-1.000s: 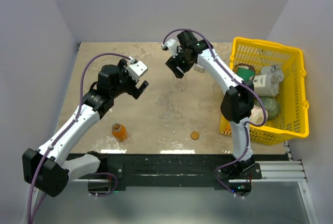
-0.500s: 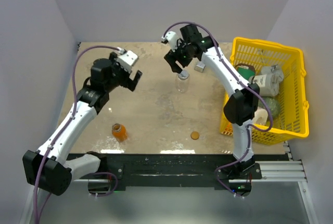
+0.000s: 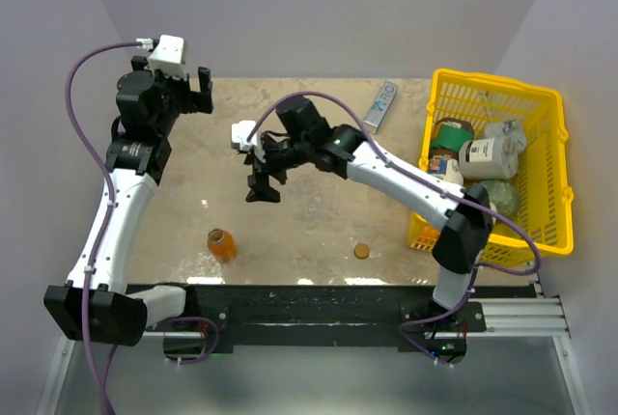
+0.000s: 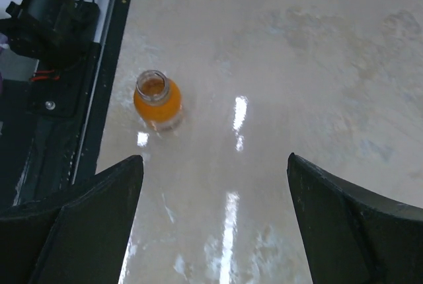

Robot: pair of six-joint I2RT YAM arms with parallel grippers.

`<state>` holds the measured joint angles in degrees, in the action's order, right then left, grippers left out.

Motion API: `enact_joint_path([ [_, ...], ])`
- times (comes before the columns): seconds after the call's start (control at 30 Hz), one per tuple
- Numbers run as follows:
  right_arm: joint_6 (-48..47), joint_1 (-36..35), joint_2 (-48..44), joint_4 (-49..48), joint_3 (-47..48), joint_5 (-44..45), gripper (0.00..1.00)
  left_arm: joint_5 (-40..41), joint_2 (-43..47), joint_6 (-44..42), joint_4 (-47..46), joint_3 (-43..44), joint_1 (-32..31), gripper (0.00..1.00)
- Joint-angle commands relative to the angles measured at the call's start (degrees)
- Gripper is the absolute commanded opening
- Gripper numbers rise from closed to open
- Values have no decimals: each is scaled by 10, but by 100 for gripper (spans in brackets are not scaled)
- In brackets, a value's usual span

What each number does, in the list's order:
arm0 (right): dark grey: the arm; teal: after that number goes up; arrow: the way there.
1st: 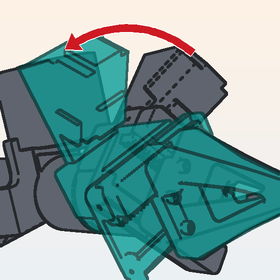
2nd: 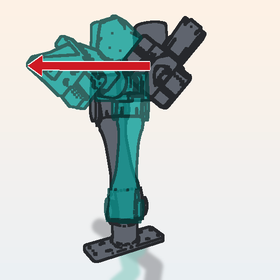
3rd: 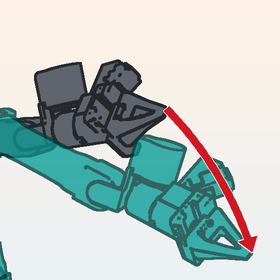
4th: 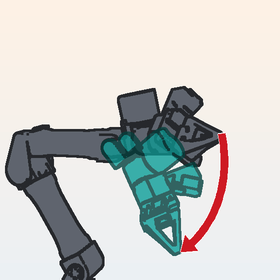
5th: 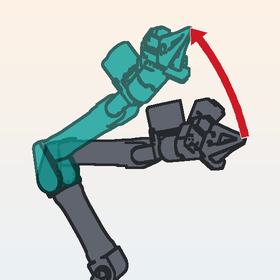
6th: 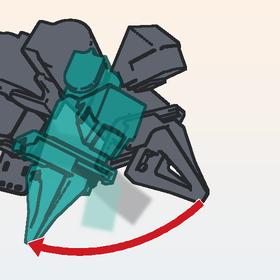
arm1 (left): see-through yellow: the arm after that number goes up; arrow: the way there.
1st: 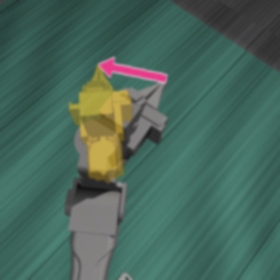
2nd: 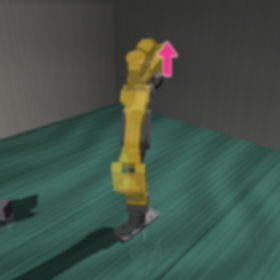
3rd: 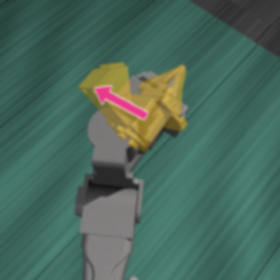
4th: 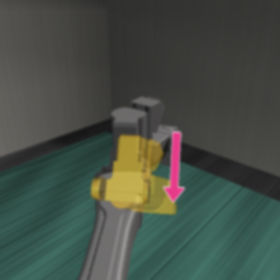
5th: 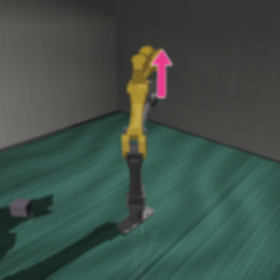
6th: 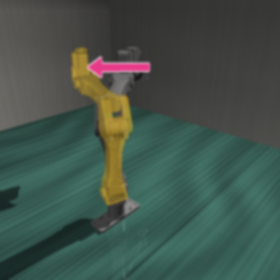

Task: Screw on the bottle caps

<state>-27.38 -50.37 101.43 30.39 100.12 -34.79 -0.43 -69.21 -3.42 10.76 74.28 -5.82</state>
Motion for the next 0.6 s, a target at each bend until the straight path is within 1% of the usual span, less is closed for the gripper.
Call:
enact_joint_path([
  [0.0, 58, -30, 68, -81, 19, -62, 93, -6, -6, 30, -24, 52, 31, 100],
  [0.17, 80, -79, 120, -130, 35, -71, 93, -32, 12, 28, -32, 56, 48, 100],
  [0.33, 64, -110, 177, -120, 73, -77, 93, -58, 43, 30, -29, 42, 58, 100],
  [0.4, 51, -119, 182, -118, 73, -77, 93, -62, 57, 30, -29, 32, 58, 100],
  [0.43, 39, -121, 182, -120, 69, -76, 93, -62, 61, 30, -28, 28, 74, 99],
  [0.47, 34, -123, 184, -121, 63, -75, 93, -62, 63, 30, -26, 23, 76, 100],
  [0.57, 23, -127, 188, -115, 61, -64, 91, -65, 70, 30, -22, 15, 82, 99],
])
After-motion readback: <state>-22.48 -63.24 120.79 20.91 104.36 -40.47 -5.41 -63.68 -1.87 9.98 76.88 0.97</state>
